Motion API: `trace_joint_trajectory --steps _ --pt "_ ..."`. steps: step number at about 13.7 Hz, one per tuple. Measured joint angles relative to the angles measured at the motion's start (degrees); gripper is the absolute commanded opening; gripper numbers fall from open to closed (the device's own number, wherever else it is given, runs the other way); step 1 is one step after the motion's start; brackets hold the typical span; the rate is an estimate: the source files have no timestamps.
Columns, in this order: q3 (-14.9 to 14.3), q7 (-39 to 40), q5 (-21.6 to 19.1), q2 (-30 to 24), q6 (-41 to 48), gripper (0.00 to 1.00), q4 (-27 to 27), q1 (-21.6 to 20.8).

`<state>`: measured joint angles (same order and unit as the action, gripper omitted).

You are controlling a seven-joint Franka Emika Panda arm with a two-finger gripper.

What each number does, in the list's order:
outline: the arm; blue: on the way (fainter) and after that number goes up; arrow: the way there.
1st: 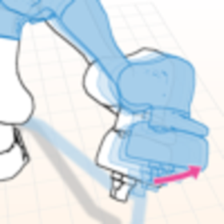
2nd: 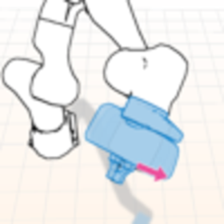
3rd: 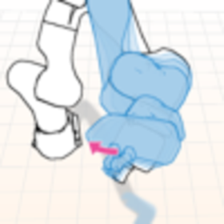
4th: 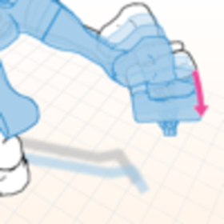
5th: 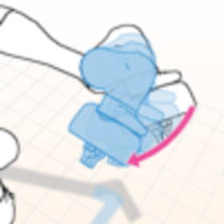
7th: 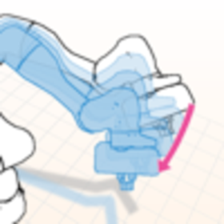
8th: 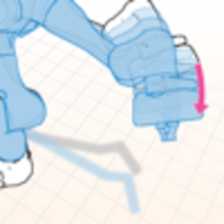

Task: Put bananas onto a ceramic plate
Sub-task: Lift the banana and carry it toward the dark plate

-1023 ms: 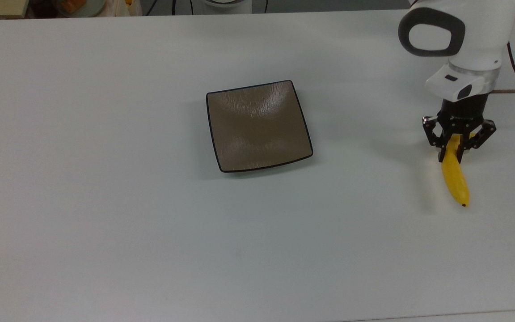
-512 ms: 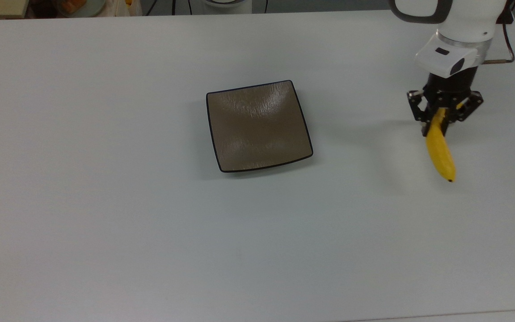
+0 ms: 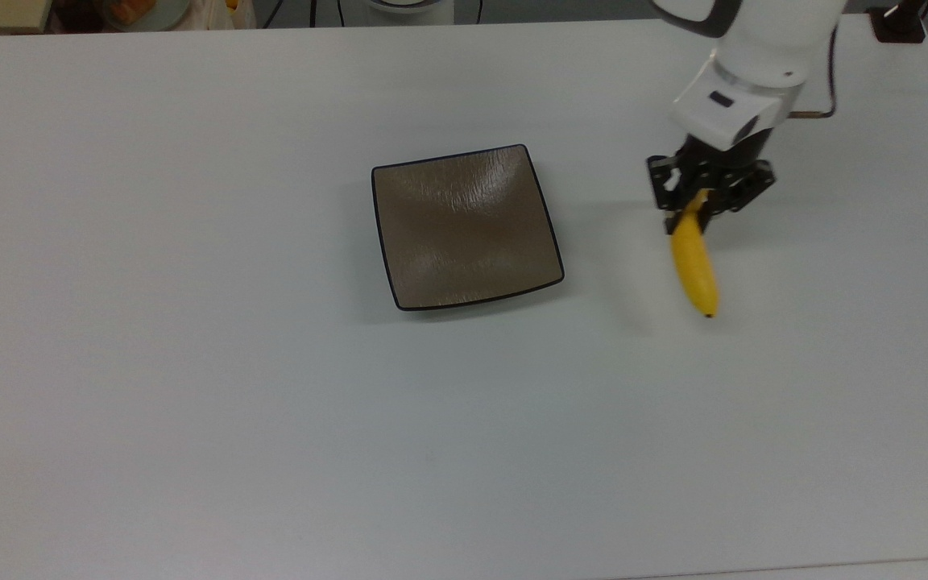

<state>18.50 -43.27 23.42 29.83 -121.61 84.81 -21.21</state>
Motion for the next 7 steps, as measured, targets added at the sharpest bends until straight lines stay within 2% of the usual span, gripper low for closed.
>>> trace_joint_trajectory --steps 3,7 --pt "-3.61 4.08 -1.25 -3.76 -0.01 0.20 3.59 1.84" --pt "-8.44 14.22 -7.79 -10.03 0.02 0.20 7.97 3.41"
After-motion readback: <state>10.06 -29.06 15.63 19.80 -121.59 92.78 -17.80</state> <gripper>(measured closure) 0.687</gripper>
